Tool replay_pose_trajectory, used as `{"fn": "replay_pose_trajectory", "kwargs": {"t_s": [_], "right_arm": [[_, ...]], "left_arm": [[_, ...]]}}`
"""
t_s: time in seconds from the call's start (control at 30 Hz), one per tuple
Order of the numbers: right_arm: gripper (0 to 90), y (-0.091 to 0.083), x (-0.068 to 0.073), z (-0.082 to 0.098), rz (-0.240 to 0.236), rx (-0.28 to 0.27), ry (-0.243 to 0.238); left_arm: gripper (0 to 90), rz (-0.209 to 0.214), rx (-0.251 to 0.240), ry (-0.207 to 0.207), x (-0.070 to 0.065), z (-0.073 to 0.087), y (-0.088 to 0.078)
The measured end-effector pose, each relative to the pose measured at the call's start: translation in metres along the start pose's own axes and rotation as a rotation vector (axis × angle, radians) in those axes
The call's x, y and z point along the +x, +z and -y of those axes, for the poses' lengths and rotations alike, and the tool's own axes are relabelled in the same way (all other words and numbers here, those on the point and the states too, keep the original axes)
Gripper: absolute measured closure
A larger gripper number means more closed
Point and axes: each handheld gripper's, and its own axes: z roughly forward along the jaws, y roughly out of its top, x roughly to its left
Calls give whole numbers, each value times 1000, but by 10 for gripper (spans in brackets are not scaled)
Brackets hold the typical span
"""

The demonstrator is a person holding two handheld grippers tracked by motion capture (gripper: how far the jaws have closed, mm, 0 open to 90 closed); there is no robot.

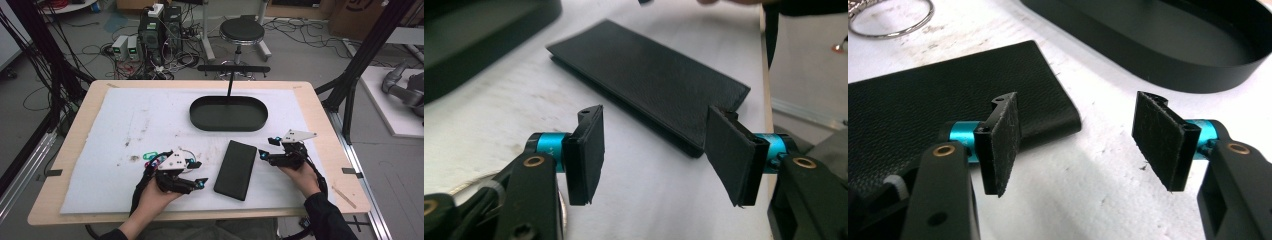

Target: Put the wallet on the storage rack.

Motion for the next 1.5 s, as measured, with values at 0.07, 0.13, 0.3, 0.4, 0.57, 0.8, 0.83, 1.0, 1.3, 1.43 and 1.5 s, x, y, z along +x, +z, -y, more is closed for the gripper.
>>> {"fn": "replay_pose_trajectory", "kwargs": {"t_s": [0.07,0.13,0.3,0.4,0.57,0.8,0.83,1.0,1.3,1.43,1.5], "right_arm": [[363,0,-1,0,0,-2,3],[359,0,-2,0,-3,-5,5],[359,0,-3,0,-5,-5,5],[359,0,-3,-1,-8,-6,2],[356,3,-5,-1,-37,-9,5],[381,26,-17,-6,-131,57,27],[391,31,-18,-7,-135,78,41],[549,39,-20,-7,-216,121,57],[622,24,-14,-2,-225,186,132],[656,17,0,5,-252,195,109],[644,14,5,6,-270,199,93]], "left_arm": [[419,15,28,9,-3,1,7],[431,21,54,14,-7,2,13],[435,38,155,52,-17,3,31],[443,22,209,74,-22,2,43],[486,31,238,80,-23,2,50],[597,52,241,100,-23,1,49],[606,52,244,103,-23,1,49],[650,34,244,103,-17,2,46],[691,-111,233,51,10,3,28],[704,-187,205,26,20,-1,19],[680,-187,182,12,22,-2,16]]}}
